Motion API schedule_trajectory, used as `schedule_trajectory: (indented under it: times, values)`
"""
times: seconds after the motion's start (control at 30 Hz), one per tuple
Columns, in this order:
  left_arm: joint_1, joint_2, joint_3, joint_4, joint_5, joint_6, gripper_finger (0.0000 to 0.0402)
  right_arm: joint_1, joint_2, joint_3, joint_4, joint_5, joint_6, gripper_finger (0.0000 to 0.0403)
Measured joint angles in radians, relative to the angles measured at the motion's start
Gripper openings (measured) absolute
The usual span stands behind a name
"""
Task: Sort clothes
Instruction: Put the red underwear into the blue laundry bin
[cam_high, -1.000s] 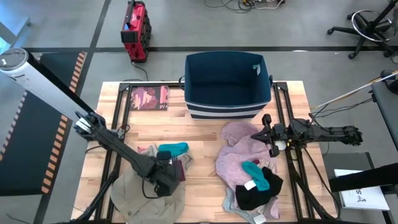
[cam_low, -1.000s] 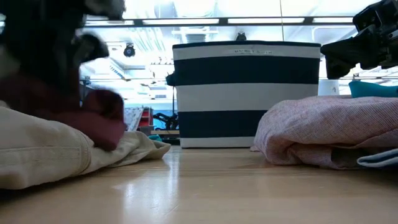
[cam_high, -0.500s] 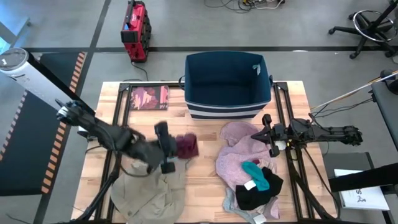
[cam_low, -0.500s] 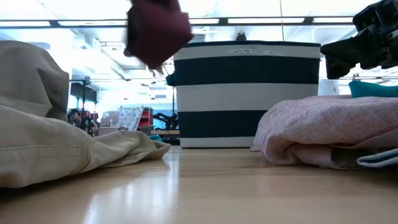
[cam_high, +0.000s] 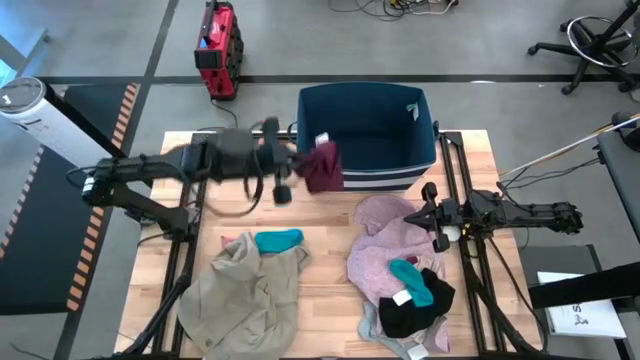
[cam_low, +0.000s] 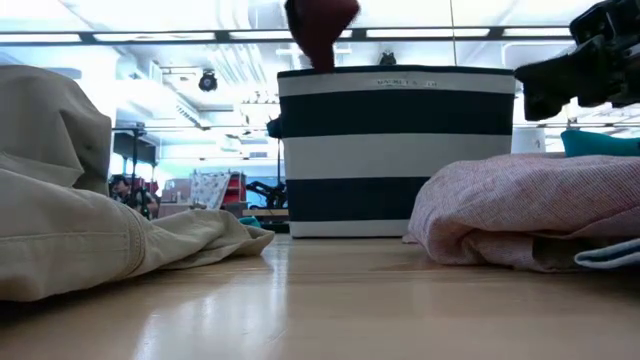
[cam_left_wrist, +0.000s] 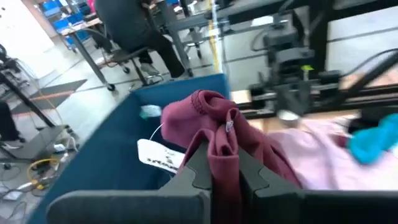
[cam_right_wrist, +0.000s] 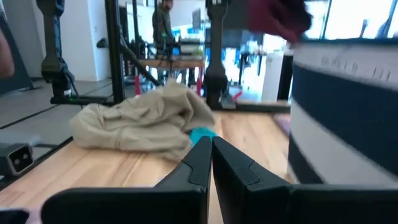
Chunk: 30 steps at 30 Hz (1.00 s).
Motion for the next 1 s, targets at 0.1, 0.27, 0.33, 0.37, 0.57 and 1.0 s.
schedule_trajectory:
  times: [0.1,0.27,0.33,0.37,0.57,1.0]
  values:
    - [0.094,0.07,0.1,-0.008,0.11,0.042,0.0002,0.0,0.0,0.0,0.042,0.0,-0.011,0.0]
    - [0.204,0.204,0.309,-0.024,0.189,0.093,0.0002,0.0,0.0,0.0,0.1,0.0,-0.009,0.0]
    - [0.232,0.268,0.391,-0.047,0.217,0.103,0.0002,0.0,0.0,0.0,0.118,0.0,-0.009,0.0]
    - [0.244,0.303,0.431,-0.059,0.237,0.104,0.0002,0.0,0.0,0.0,0.126,0.0,-0.009,0.0]
    - [0.286,0.502,0.698,-0.219,0.294,0.128,0.0002,0.0,0.0,0.005,0.148,0.0,-0.011,0.0]
    - [0.294,0.738,0.879,-0.385,0.286,0.151,0.0069,0.0,0.001,0.05,0.186,0.0,0.027,0.0]
